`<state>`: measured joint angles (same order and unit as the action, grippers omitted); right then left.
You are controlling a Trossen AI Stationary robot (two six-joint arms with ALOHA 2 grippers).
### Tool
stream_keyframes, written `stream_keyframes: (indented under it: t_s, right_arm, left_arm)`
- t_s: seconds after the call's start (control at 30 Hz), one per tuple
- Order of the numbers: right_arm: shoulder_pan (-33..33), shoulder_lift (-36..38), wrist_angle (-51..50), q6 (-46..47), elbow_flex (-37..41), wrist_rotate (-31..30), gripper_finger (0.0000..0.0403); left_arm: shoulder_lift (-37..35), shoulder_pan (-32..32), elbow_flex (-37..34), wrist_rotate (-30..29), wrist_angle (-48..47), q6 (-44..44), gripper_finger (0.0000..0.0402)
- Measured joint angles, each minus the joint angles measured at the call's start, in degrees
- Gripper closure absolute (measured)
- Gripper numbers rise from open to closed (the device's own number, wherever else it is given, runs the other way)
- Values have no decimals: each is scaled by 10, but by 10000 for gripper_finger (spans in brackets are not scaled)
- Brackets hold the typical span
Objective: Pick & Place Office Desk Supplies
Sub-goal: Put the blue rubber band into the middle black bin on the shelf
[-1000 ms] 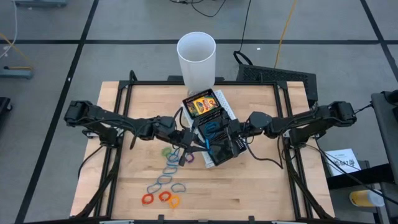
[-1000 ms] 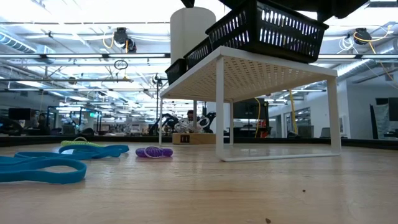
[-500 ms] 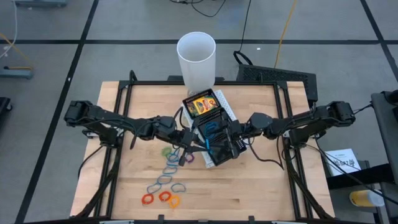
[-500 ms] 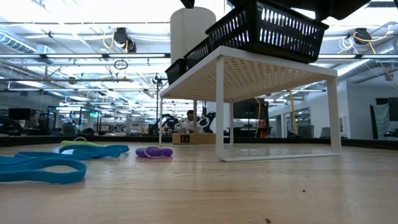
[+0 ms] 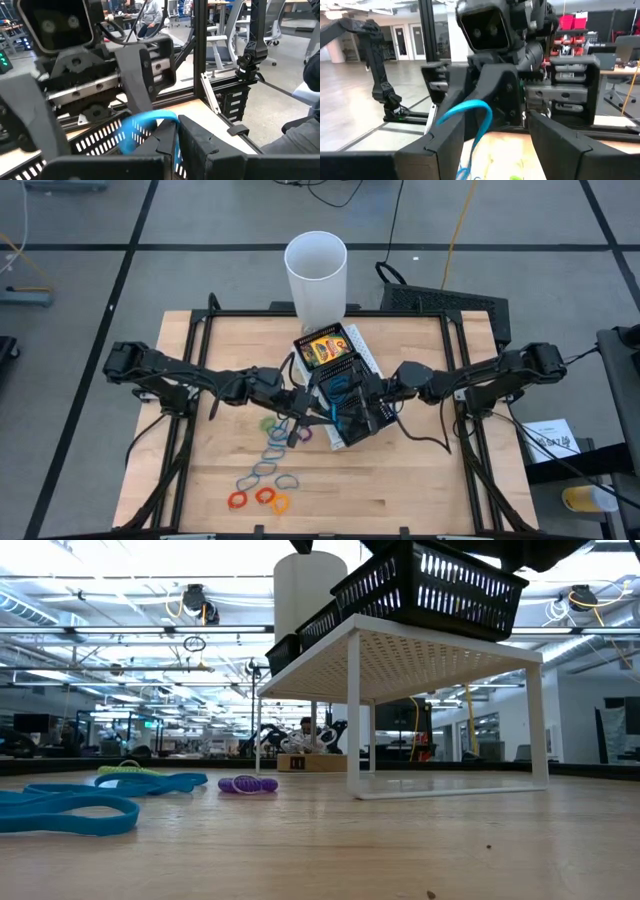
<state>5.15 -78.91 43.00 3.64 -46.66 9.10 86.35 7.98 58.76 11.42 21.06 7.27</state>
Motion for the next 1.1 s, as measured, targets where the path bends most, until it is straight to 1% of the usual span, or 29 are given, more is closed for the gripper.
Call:
stream_keyframes:
  t_s: [0.3,0.4,0.5,0.9,0.97,1.03,1.1]
  right_arm:
    - [-6,-10,-15,0,-8,-2,194]
    - [-6,-9,-17,0,-8,-1,206]
    - [-6,-9,-31,0,-8,-1,236]
    - [-5,0,-42,-12,-8,1,385]
    - [-5,0,-43,-22,-8,2,398]
    - [-5,0,-45,-24,-8,4,397]
    - [-5,0,-44,-24,-8,20,400]
  left_arm:
    - [-1,0,0,-3,-5,-5,371]
    - [-1,0,0,-4,-10,-3,371]
    - [0,0,0,-9,-19,-3,371]
    - [0,0,0,-10,-20,-2,371]
    - [0,0,0,-11,-20,-3,371]
    - [0,0,0,-15,-20,-12,368]
    - [0,0,0,-30,-20,-35,358]
